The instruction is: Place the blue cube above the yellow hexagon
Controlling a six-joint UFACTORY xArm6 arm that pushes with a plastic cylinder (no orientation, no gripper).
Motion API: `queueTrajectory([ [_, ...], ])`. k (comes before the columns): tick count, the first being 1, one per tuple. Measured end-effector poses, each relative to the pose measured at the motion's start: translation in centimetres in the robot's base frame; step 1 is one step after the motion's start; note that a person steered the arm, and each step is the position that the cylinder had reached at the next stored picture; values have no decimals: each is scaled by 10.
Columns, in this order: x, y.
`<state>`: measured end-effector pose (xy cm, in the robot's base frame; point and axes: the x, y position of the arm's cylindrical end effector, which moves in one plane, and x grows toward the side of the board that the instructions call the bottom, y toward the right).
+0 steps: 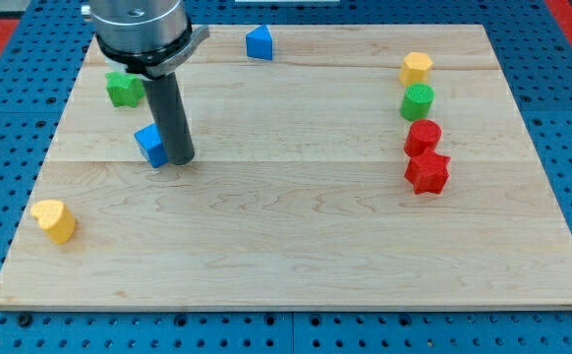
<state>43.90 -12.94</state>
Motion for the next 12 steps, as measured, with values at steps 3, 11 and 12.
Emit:
queueTrajectory([
  [3, -21, -70],
  [11, -104, 178],
  [12, -82, 120],
])
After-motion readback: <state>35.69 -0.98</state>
